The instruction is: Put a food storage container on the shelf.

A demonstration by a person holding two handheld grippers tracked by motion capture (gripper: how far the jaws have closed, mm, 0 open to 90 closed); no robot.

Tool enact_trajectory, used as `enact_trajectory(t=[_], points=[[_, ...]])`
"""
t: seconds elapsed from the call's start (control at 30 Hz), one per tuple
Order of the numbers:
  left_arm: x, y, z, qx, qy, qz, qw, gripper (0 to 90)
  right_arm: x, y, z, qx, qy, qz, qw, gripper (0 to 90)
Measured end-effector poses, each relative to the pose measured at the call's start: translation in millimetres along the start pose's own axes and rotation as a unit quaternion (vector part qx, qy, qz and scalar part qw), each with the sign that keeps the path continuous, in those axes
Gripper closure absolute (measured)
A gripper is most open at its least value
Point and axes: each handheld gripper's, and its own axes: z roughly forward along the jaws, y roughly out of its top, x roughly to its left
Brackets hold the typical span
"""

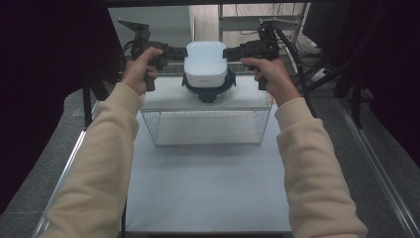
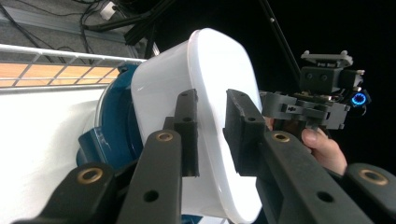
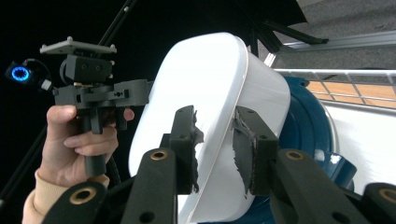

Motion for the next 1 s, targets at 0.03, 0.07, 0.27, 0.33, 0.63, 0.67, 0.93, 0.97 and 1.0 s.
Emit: enact_trajectory(t=[0.03, 0.07, 0.27, 0.33, 0.63, 0.67, 0.93, 0.97, 1.0], points=[[0.7, 0.1, 1.0, 0.000, 0.002, -0.002, 1.0000, 74.0, -1.7, 0.1, 1.1, -0.001, 0.001, 0.006, 1.0000, 68.3], [1.6, 0.2, 2.4, 0.000, 0.004, -0.003, 1.0000, 73.3, -3.3, 0.1, 2.2, -0.002, 0.000, 0.008, 1.0000, 67.7], [8.2, -1.3, 9.3, -0.007, 0.000, -0.006, 1.0000, 68.2, -13.0, -2.5, 4.8, -0.016, 0.007, 0.026, 0.9995, 65.1], [7.5, -2.2, 10.8, -0.009, 0.000, -0.003, 1.0000, 62.8, -13.6, -4.1, 4.5, -0.018, 0.009, 0.025, 0.9995, 58.8], [-9.2, -20.2, -15.9, -0.037, 0.045, 0.085, 0.9947, 38.3, -0.7, -17.8, -25.3, -0.059, -0.005, -0.068, 0.9959, 37.4], [-11.0, -23.4, -20.1, -0.039, 0.048, 0.094, 0.9937, 37.3, -0.2, -20.4, -29.6, -0.060, -0.008, -0.080, 0.9950, 37.1], [-23.8, -62.4, -46.7, -0.041, 0.087, 0.158, 0.9827, 32.7, 3.6, -55.2, -54.3, -0.053, -0.040, -0.170, 0.9832, 34.0], [-24.4, -68.9, -48.9, -0.042, 0.090, 0.165, 0.9813, 32.3, 3.7, -61.0, -56.5, -0.050, -0.042, -0.178, 0.9819, 33.5], [-24.6, -75.7, -50.9, -0.040, 0.092, 0.171, 0.9801, 32.1, 4.0, -67.2, -58.7, -0.047, -0.045, -0.185, 0.9806, 33.3]])
